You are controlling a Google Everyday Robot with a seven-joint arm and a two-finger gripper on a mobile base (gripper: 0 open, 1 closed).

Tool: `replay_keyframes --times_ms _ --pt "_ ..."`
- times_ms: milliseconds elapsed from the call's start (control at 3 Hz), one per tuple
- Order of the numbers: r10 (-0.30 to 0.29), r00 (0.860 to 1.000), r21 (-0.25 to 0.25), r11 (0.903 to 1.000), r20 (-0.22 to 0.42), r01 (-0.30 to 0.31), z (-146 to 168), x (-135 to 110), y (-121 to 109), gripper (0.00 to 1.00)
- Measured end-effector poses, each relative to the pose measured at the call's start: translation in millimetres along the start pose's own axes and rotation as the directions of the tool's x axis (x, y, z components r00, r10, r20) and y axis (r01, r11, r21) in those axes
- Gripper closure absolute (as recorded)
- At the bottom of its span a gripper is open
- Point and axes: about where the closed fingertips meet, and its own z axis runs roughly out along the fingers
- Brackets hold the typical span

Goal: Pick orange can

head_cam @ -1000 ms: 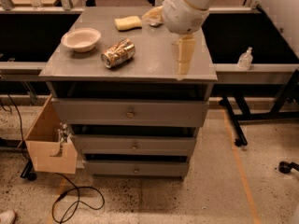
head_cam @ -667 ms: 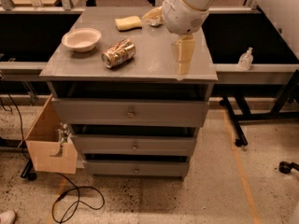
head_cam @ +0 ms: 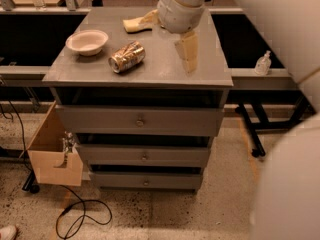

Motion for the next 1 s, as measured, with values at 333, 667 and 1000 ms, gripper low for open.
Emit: replay_keyframes --times_ms 333,667,1000 --pt "-0.160 0.980 -0.039 0.9870 -0.118 0.156 14 19 -39 0.00" --pt "-0.255 0.943 -0.037 0.9667 -0.215 0.253 19 28 -70 0.00" --pt "-0.319 0.905 -0.038 0.9461 -0.282 0.322 32 29 -94 0.00"
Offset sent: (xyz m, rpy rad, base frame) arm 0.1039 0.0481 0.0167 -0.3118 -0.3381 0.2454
